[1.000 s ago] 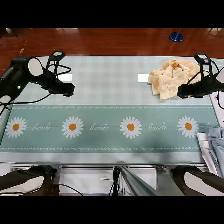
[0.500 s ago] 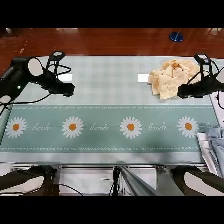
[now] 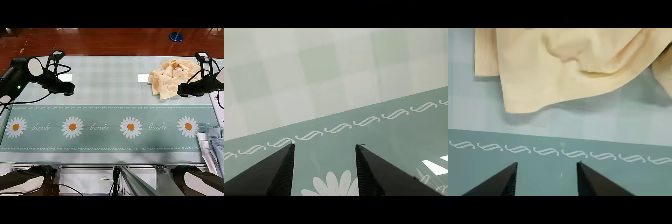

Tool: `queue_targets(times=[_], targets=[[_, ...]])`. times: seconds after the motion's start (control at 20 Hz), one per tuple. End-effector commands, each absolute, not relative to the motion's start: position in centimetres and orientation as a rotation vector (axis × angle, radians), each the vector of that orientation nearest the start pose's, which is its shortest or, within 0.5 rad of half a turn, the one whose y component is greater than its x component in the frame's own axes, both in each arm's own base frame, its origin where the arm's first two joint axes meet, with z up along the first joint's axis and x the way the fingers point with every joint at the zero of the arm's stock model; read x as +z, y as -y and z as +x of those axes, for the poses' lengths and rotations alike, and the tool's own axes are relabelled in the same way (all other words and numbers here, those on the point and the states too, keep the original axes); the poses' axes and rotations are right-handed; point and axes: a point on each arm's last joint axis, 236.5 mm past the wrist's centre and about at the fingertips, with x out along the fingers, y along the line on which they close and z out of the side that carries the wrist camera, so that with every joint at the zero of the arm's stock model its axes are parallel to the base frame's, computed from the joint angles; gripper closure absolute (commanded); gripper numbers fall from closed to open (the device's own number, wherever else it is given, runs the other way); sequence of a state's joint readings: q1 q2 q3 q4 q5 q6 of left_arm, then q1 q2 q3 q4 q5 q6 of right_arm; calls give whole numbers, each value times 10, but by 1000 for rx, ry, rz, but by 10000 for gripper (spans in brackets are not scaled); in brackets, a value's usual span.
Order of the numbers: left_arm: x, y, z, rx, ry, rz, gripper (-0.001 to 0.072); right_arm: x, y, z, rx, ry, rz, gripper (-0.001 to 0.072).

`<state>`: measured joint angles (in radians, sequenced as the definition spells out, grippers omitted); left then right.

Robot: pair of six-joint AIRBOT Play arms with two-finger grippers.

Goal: Fold the shirts.

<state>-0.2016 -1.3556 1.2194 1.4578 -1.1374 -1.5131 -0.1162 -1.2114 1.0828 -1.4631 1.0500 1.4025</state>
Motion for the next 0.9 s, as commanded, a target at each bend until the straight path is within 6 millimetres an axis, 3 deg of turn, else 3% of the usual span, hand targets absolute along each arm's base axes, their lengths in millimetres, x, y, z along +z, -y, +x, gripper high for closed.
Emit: queue_targets(times=[0.0,0.05,0.15,0.25,0.3,0.4,0.5,0.55,0.85], targets=[[9,107,411,-263,-1179,62,254,26,20,406,53,-1072,37,259],[16,109,422,-261,-1129,57,212,34,24,420,45,-1002,14,256],[38,111,445,-258,-1025,48,-13,63,42,455,-15,-819,-28,250],[66,109,465,-248,-935,35,-13,103,71,487,-132,-608,69,250],[78,106,473,-242,-900,29,-13,111,89,498,-181,-558,129,250],[95,104,482,-235,-849,23,-13,96,118,509,-235,-592,163,249],[99,102,486,-231,-832,20,-13,67,138,517,-266,-665,183,156],[99,102,486,-231,-834,20,-13,52,141,522,-268,-697,187,119],[98,103,485,-232,-835,20,-13,-32,124,533,-231,-843,279,122]])
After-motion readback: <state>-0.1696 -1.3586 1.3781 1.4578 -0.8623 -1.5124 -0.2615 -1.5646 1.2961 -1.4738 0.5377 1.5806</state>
